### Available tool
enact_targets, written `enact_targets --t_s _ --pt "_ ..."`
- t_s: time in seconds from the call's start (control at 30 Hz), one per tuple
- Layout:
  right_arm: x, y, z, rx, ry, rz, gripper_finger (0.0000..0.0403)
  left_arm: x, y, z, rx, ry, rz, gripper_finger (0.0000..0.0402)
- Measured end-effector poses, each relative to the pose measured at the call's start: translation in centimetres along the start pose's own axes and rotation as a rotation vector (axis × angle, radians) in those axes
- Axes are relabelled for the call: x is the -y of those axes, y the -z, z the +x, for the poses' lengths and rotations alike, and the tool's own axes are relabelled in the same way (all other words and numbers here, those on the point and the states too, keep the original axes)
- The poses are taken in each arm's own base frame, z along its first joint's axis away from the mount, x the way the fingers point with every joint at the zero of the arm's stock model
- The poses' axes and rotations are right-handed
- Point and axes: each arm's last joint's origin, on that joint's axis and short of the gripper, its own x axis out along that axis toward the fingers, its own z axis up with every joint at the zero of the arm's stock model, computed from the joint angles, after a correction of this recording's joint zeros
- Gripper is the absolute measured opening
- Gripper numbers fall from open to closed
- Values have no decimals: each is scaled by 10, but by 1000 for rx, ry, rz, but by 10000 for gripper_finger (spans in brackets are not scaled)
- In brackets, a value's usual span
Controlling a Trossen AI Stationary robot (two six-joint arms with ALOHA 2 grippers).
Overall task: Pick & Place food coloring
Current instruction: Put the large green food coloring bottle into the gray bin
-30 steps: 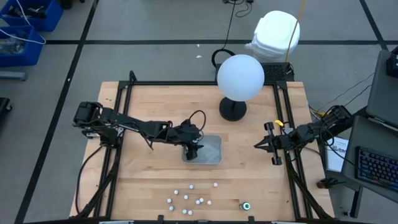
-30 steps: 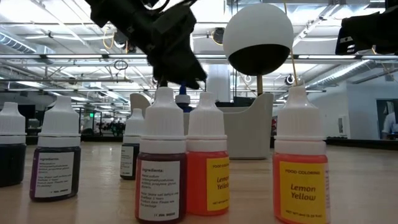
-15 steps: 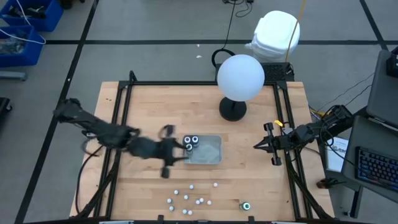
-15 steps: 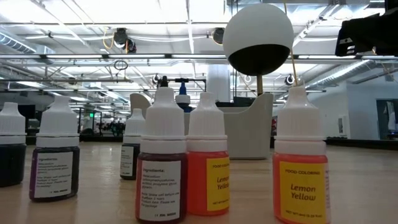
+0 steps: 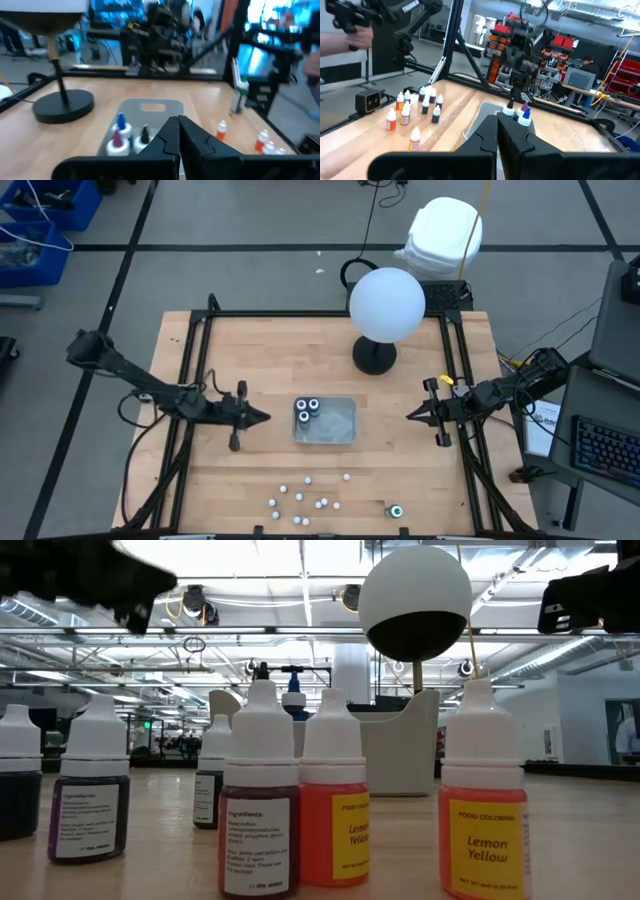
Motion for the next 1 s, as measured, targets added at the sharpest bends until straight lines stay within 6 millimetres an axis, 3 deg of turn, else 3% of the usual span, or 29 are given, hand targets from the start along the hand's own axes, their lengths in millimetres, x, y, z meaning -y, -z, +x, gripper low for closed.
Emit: enact_targets --t_s 0.2,0.47,0.57,0.77,1.0 --pt "0 1 1 -11 -4 -33 0 -14 31 -18 33 -4 -35 3" --pt "2 -3 1 15 61 -33 0 -16 34 -17 -1 -74 -16 11" --pt "1 -2 3 -51 64 -51 0 -16 35 -17 -13 -83 -19 18" --pt "-4 -51 25 -186 -28 -72 0 -17 44 -17 -97 -99 -114 14" --pt "-46 -94 88 -548 -83 -159 0 -18 46 -18 -103 -149 -147 4"
